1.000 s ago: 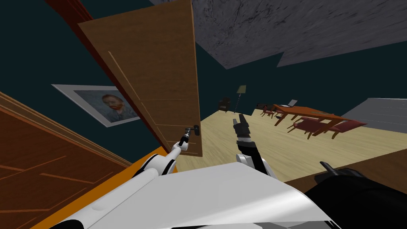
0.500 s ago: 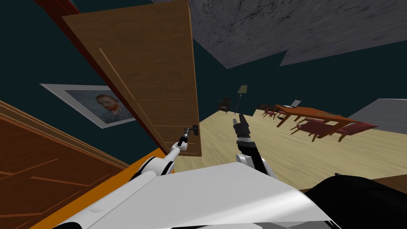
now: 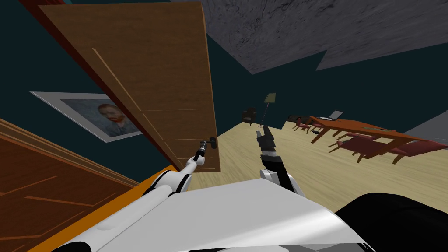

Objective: Push the door open

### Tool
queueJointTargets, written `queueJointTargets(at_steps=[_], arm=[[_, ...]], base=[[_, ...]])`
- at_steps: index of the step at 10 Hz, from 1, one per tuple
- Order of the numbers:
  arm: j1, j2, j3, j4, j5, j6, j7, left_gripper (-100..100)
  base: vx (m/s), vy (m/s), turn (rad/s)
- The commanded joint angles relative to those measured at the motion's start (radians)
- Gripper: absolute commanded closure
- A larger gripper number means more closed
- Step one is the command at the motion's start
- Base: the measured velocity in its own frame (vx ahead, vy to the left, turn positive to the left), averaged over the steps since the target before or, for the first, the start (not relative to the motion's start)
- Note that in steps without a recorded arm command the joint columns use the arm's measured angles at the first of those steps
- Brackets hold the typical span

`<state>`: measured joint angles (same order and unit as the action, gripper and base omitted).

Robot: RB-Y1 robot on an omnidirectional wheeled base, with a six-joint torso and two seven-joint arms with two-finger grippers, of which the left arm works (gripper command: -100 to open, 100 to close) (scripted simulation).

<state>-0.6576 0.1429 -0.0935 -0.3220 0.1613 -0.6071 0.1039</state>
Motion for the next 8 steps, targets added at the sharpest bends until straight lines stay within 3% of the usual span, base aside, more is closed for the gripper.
queueJointTargets(at_steps=[1, 2, 3, 6, 8], arm=[[0.04, 0.01, 0.01, -0.05, 0.003, 0.033, -0.012, 100], [0.04, 0.01, 0.01, -0.051, 0.003, 0.033, -0.012, 100], [0.043, 0.019, 0.027, -0.082, 0.011, 0.033, -0.021, 100], [0.044, 0.022, 0.033, -0.081, 0.013, 0.033, -0.023, 100], [0.047, 0.033, 0.056, -0.079, 0.023, 0.032, -0.034, 100]], base=[[0.129, -0.104, 0.032], [0.057, -0.035, -0.001], [0.071, -0.099, 0.038], [0.082, -0.093, 0.049], [0.128, -0.106, 0.04]])
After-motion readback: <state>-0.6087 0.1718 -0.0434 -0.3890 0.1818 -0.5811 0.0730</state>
